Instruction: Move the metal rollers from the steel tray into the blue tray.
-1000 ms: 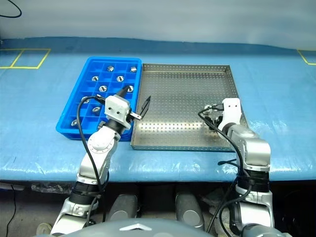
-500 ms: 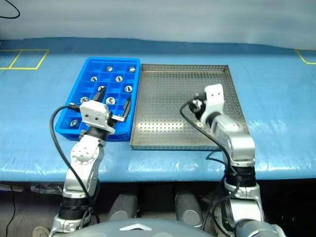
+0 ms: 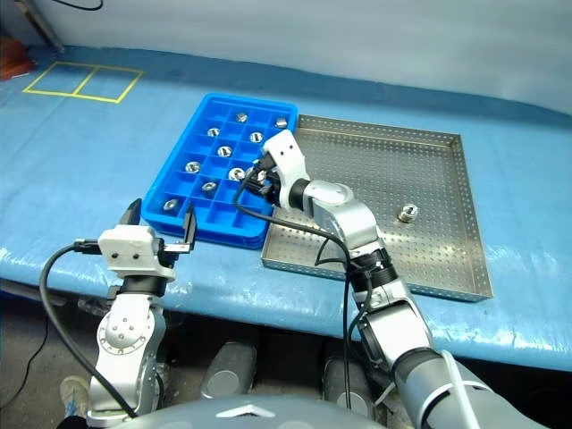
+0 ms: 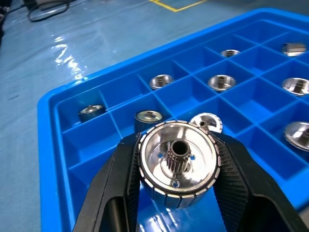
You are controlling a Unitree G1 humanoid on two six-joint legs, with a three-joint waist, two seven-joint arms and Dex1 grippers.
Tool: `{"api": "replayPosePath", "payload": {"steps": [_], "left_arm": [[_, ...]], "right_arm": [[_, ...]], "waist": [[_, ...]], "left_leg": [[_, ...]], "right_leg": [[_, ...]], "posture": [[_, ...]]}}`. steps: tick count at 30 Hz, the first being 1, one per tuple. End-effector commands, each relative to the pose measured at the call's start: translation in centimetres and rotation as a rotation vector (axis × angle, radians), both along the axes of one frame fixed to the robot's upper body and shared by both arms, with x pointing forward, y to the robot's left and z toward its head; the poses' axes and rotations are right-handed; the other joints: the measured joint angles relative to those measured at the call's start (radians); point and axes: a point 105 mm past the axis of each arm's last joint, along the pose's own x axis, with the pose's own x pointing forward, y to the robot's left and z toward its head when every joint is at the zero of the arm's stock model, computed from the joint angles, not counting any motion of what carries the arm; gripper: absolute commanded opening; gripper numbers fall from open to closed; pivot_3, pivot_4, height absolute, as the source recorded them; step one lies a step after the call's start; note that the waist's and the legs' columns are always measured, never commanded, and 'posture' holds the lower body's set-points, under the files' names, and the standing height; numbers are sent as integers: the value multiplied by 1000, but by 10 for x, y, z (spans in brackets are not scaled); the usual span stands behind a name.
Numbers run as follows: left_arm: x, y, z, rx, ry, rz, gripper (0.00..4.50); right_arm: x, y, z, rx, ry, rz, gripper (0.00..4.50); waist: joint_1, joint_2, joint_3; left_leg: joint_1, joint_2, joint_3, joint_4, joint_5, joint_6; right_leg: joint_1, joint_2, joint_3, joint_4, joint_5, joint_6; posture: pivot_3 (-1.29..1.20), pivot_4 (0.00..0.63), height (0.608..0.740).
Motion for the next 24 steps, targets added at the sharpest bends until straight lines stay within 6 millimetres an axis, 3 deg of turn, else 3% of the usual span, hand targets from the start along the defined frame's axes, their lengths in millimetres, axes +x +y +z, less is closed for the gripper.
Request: {"api": "replayPosePath", "payload": {"steps": [1, 5, 14, 24], "left_arm": [[-9, 8, 18, 14, -79, 55, 4235], [-11, 12, 17, 18, -74, 69, 4235], [-9, 10, 17, 34, -73, 55, 4235], [-4, 6, 16, 36, -68, 28, 4235]], "right_arm": [[0, 13, 13, 15, -47, 57, 1719], [4, 17, 2, -31, -39, 55, 1719], [10, 4, -28, -174, -34, 19, 1719], [4, -21, -32, -206, 7, 47, 1719]], "waist": [[23, 0, 0], [70, 0, 0], [176, 0, 0], [230, 0, 0]], "left_leg": [[0, 0, 0, 0, 0, 0], [-1, 0, 1, 0, 0, 0], [-9, 1, 4, -1, -1, -2], [-9, 2, 6, -1, -2, -4]], "right_leg": [[0, 0, 0, 0, 0, 0], [-2, 0, 0, 0, -1, -1], [-13, 1, 0, 1, 1, 3], [-14, 1, 0, 0, -1, -1]], "posture": [[549, 150, 740], [551, 150, 740], [538, 150, 740], [504, 150, 740]]}}
